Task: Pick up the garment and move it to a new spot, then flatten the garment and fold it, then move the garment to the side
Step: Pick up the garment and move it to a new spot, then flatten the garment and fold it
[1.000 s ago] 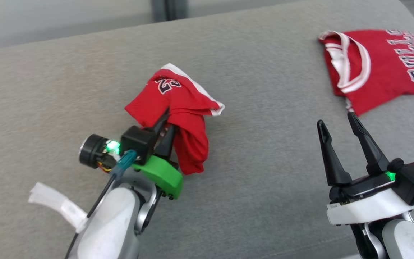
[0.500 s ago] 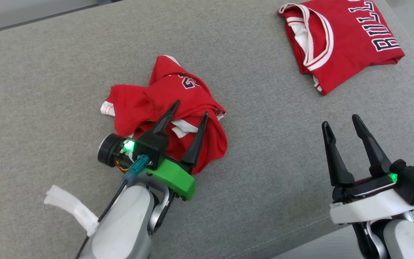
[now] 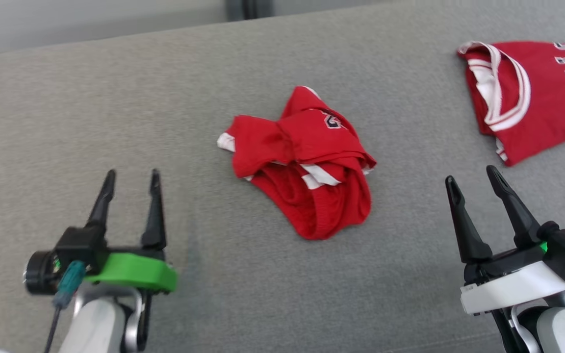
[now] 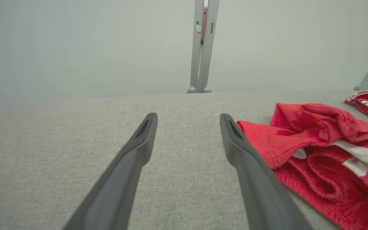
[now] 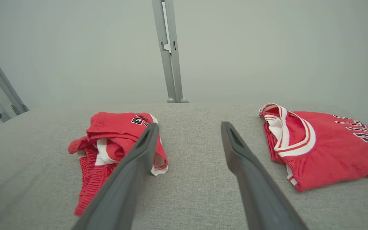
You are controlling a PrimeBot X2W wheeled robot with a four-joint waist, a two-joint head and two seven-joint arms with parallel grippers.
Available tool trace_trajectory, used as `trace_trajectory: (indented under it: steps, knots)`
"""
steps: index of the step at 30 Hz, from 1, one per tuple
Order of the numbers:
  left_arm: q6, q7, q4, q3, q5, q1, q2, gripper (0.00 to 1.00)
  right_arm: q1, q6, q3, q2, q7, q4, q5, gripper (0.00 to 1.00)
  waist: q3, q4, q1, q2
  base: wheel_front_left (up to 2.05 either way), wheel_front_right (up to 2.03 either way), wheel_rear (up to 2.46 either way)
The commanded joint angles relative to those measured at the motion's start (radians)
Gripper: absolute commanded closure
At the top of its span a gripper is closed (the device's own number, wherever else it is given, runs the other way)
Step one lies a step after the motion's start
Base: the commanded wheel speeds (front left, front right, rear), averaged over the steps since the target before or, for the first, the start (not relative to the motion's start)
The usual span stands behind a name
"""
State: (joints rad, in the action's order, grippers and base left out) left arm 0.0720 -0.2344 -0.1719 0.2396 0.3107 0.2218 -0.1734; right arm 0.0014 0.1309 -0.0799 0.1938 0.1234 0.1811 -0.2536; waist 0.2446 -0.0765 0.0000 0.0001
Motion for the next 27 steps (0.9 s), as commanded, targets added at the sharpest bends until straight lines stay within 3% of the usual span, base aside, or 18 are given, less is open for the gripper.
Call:
trace_trajectory:
  steps: [1,9,27]
  knots:
    - [0.010,-0.007,0.009,-0.014,0.010,-0.034,-0.014,0.00,0.024,0.000,0.004,0.002,-0.005,0.002,-0.006,0.00,-0.093,0.104,0.0000,-0.0001,0.00,0.00,0.00]
    - [0.019,-0.009,0.084,-0.027,0.009,-0.160,-0.054,0.00,0.069,0.000,0.007,0.002,-0.025,-0.016,-0.015,0.00,-0.151,0.103,0.0000,-0.0001,0.00,0.00,0.00]
    - [0.049,0.013,0.115,0.004,0.013,-0.275,-0.057,0.00,0.179,0.000,0.027,-0.013,-0.062,0.015,0.000,0.00,-0.238,0.076,0.0000,-0.0001,0.00,0.00,0.00]
